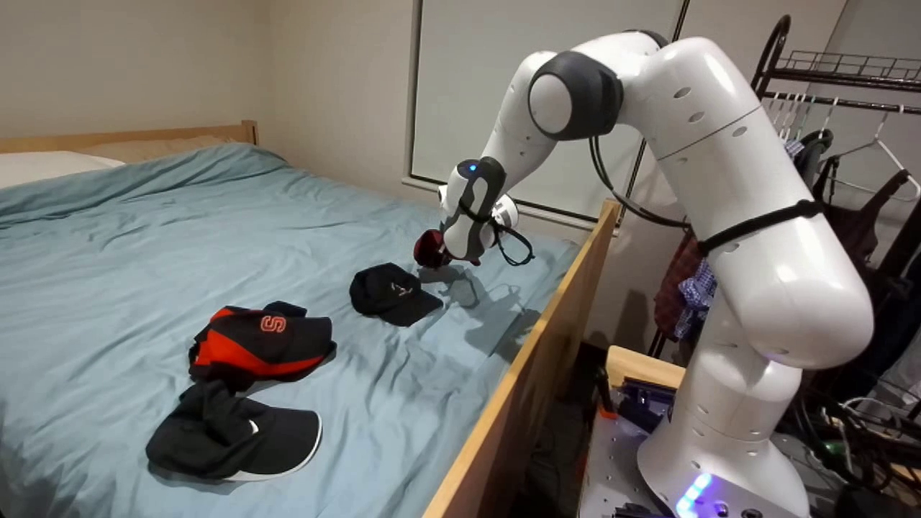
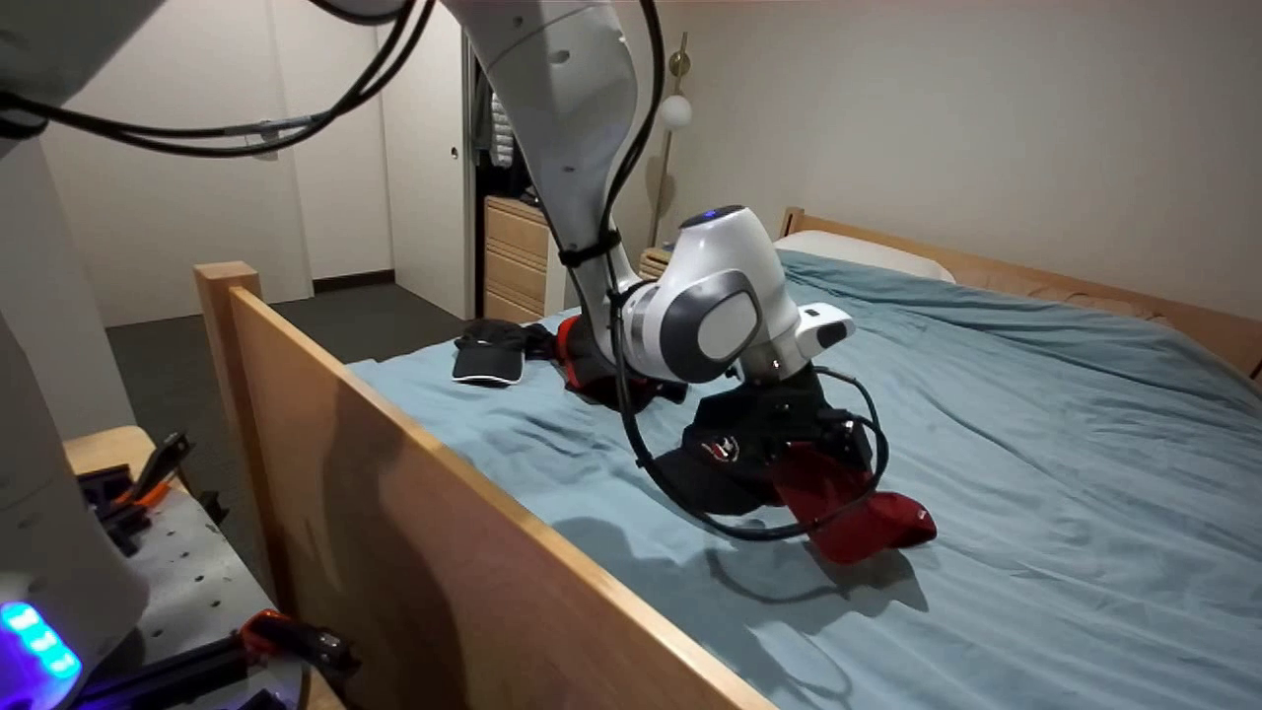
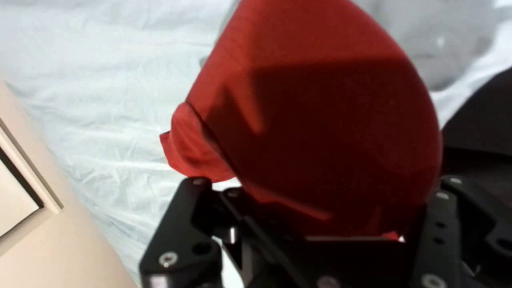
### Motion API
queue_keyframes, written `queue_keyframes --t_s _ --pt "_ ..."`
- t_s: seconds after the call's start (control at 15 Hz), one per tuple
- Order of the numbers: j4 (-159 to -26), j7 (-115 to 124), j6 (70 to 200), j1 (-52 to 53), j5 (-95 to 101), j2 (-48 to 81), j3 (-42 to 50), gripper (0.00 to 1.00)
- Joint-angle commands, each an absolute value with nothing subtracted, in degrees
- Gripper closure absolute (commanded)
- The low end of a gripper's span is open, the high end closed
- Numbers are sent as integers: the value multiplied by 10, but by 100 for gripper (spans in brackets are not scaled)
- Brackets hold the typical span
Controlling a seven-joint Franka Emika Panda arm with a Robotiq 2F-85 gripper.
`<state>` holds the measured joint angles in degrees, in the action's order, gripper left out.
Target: Move the caps to the right
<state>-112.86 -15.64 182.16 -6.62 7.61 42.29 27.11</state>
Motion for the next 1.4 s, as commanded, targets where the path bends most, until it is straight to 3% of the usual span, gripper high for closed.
queue_keyframes --t_s 0.0,0.4,0.93,1.0,1.07,1.33 --pt "-1075 -159 1836 -99 109 480 260 96" --pt "-1032 -278 1797 -284 205 494 28 96" --pt "-1022 -367 1720 -305 238 461 62 96" --pt "-1026 -417 1694 -340 239 454 18 71" --pt "-1035 -457 1683 -365 227 449 -15 70" --pt "-1050 -604 1626 -433 190 443 -104 45"
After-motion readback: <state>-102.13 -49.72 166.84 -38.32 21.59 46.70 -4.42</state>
